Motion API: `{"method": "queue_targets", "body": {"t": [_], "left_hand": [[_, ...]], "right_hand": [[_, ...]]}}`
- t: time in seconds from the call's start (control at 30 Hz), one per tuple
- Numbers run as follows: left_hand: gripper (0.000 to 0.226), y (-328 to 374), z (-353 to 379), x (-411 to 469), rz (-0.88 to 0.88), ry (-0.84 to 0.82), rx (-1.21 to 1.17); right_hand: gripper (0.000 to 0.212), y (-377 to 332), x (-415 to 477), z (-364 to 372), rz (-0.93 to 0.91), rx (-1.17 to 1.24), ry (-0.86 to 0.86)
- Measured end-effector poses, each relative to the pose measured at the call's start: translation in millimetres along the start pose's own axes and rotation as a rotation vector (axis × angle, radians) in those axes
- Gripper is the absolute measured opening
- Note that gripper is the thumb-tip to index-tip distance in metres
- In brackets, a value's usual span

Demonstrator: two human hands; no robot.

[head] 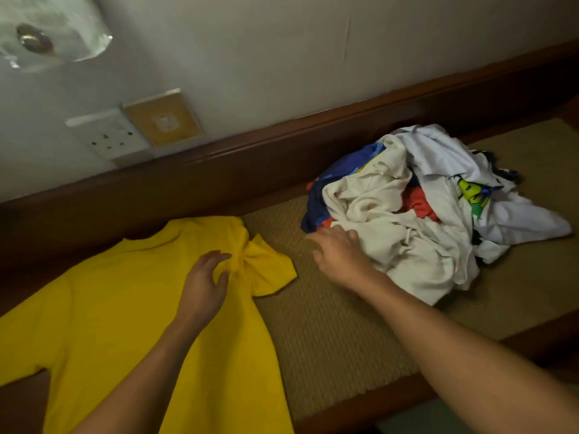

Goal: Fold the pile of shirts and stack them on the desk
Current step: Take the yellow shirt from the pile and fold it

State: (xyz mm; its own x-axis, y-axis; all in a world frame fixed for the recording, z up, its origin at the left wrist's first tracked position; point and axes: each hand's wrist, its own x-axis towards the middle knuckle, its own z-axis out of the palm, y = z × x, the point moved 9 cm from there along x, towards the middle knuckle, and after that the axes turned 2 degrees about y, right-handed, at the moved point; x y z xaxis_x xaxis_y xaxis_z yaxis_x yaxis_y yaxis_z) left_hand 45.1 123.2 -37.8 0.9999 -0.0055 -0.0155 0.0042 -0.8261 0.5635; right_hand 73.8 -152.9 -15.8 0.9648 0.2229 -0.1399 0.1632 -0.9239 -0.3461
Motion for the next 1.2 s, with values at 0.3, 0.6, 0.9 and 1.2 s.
{"method": "queue_targets", "body": {"t": [0.3, 0.6, 0.9, 1.2], "left_hand": [[0.079, -164, -11, -33, -0.220, -0.331, 0.363], [0.082, -184, 5, -48, -0.228, -0.410, 0.327], [0.069, -218, -44, -49, -0.203, -0.095, 0.290], [0.078, -346, -100, -72, -0.398, -0.087, 0.400]], "right_hand": [[0.054, -55, 48, 113, 0.354, 0.125, -0.294], [0.044, -6, 26, 76, 0.611, 0.384, 0.058], [0.061, -106, 42, 91, 0.107, -0.259, 0.149], [0.076, -66, 59, 144, 0.281, -0.147, -0.133]]}}
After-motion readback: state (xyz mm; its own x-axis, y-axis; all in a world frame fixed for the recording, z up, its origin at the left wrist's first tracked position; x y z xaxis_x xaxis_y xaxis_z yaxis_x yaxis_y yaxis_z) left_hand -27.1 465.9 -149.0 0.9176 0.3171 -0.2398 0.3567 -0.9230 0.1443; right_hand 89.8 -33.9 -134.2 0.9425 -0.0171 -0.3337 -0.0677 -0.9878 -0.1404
